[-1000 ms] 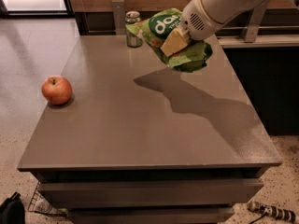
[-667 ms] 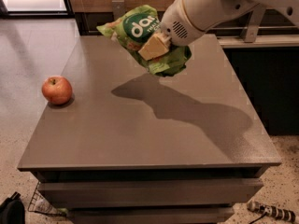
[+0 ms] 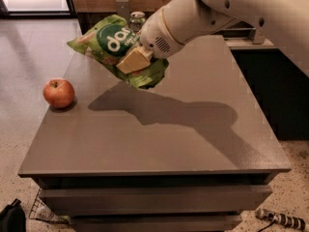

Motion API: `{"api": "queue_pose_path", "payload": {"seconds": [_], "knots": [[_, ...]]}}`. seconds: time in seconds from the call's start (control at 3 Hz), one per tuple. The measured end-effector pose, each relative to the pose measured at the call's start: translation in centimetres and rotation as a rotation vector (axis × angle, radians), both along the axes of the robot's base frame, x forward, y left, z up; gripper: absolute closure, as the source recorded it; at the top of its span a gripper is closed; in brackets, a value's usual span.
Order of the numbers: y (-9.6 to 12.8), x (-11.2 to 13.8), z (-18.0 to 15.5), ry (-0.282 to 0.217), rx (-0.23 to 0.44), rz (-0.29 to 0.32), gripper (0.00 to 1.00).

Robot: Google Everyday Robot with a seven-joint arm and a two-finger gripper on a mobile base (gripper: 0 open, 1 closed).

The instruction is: Move green rice chip bag near apple

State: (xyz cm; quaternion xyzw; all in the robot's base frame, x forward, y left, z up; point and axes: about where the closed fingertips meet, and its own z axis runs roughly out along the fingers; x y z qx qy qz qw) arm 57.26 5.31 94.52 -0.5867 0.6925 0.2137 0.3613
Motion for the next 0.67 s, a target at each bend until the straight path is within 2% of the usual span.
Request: {"api": "queue_pose_path", "payload": {"seconds": [0.33,0.67], "knots": [[1.4,0.3,-3.6,0.058,-0.026,0.083,1.0],[1.7,-0.5,-7.9,0.143,-0.064,0.16,1.0]]}}
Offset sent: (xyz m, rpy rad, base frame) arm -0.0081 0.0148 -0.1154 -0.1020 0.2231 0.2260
